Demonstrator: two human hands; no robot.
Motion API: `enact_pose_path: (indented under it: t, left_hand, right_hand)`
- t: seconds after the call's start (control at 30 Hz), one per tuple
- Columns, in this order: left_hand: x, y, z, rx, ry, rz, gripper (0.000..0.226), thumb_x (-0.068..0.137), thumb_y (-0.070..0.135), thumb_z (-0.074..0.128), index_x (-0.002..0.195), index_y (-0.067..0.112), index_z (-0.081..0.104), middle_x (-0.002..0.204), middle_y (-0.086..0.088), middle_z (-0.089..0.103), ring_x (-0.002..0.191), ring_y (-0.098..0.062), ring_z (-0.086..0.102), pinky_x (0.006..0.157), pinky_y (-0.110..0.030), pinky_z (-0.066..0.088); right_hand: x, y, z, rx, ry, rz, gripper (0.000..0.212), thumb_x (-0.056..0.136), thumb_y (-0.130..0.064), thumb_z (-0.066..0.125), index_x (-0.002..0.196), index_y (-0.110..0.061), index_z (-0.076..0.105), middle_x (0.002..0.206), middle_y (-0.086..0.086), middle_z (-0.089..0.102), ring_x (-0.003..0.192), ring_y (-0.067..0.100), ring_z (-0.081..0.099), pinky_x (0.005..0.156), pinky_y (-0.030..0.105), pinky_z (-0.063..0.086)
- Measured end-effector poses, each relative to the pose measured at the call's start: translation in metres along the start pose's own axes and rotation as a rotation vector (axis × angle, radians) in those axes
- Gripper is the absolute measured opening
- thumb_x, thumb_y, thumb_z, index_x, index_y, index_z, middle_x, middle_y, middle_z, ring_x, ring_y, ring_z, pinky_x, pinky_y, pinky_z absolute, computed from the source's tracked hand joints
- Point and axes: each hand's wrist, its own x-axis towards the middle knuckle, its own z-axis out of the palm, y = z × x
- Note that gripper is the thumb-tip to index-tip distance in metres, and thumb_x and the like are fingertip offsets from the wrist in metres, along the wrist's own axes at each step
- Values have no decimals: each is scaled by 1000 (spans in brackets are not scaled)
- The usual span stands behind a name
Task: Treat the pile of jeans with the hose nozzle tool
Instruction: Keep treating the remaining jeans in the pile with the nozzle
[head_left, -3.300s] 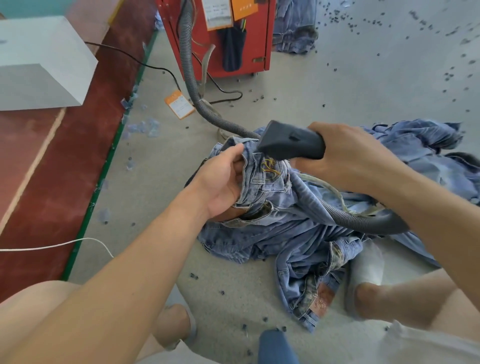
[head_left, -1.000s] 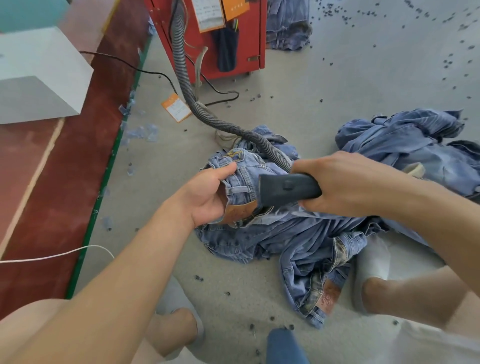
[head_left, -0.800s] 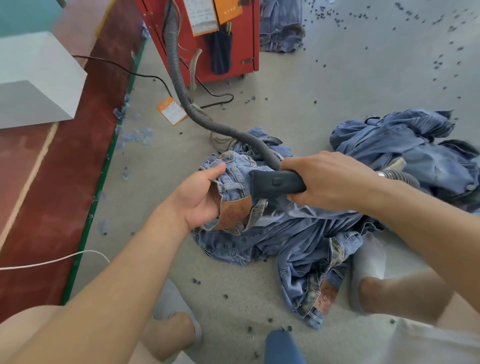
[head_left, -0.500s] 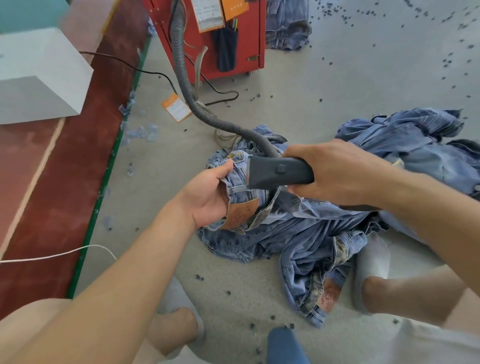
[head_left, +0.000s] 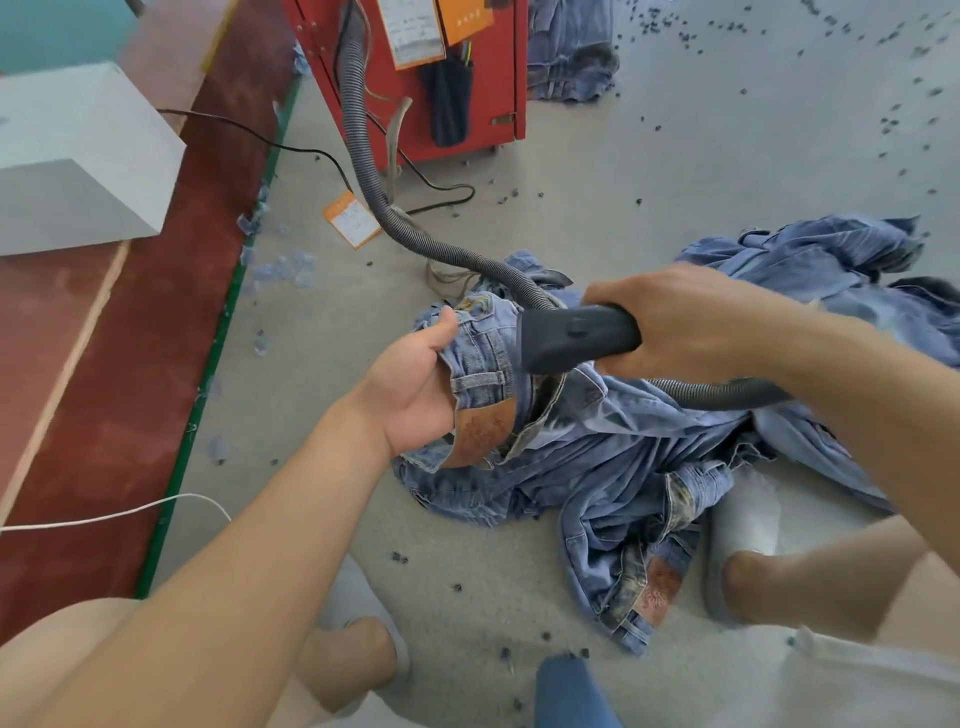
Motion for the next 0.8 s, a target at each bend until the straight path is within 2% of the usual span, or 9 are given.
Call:
enact_pose_path:
  t: [0.1, 0.23, 0.37, 0.5, 0.57, 0.63, 0.7, 0.77, 0.8]
  left_hand:
    - [0, -3, 4, 23, -34, -30, 76, 108, 59, 21, 138, 3, 64, 144, -21, 59, 132, -37, 59, 104, -48, 54]
    - [2, -5, 4, 79, -63, -29, 101, 96, 80, 15, 131, 1, 68, 140, -23, 62, 130, -35, 61, 105, -45, 53]
    - [0, -1, 1, -37, -173, -1, 109, 90, 87, 7, 152, 8, 48, 153, -24, 50, 142, -42, 47, 117, -56, 37]
    - [3, -5, 2, -99, -218, -32, 115, 87, 90, 7, 149, 3, 51, 154, -25, 48, 144, -42, 45, 118, -55, 38]
    - [5, -7, 3, -85, -187, -50, 116, 86, 91, 9, 145, 1, 55, 151, -25, 51, 143, -42, 46, 118, -54, 39]
    - [2, -4, 1, -83, -146, -51, 113, 88, 90, 17, 144, 0, 57, 150, -26, 52, 143, -44, 45, 122, -58, 30]
    - [-3, 2, 2, -90, -143, -42, 94, 93, 76, 37, 149, 0, 50, 152, -27, 49, 142, -42, 47, 123, -58, 27]
    - [-5, 3, 5, 46, -40, -42, 64, 100, 36, 54, 148, -5, 48, 151, -32, 47, 133, -39, 52, 120, -56, 33]
    - [-3, 3, 4, 152, 63, -25, 51, 100, 16, 55, 145, -9, 49, 148, -35, 49, 124, -40, 56, 114, -56, 40]
  right_hand:
    - [1, -15, 15, -27, -35, -69, 21, 86, -40, 73, 102, -39, 59, 76, -18, 63, 67, -3, 56, 59, 29, 47]
    - [7, -30, 24, 82, 48, -150, 22, 88, -41, 73, 106, -39, 61, 76, -17, 62, 68, -2, 58, 61, 26, 47]
    - [4, -8, 1, 83, 47, -47, 22, 85, -35, 76, 103, -36, 63, 74, -17, 65, 71, -2, 61, 60, 27, 47]
    - [4, -16, 13, 1, -66, -61, 22, 84, -39, 75, 101, -37, 61, 75, -16, 65, 67, -3, 58, 61, 28, 49]
    - [7, -28, 24, 14, -23, -105, 22, 87, -42, 73, 105, -36, 62, 80, -15, 66, 70, -1, 58, 62, 31, 50]
    - [11, -32, 24, 86, 81, -88, 24, 88, -41, 73, 109, -34, 64, 84, -13, 67, 72, 3, 60, 65, 30, 52]
    - [13, -25, 14, 137, 180, -26, 29, 88, -40, 73, 113, -30, 64, 88, -11, 68, 75, 6, 62, 67, 28, 52]
    - [13, -12, 2, 141, 191, 37, 35, 89, -41, 74, 119, -28, 61, 90, -10, 67, 76, 4, 60, 64, 22, 47]
    - [11, -6, -1, 132, 172, 67, 40, 89, -40, 74, 122, -26, 59, 90, -9, 66, 76, 3, 59, 62, 21, 44]
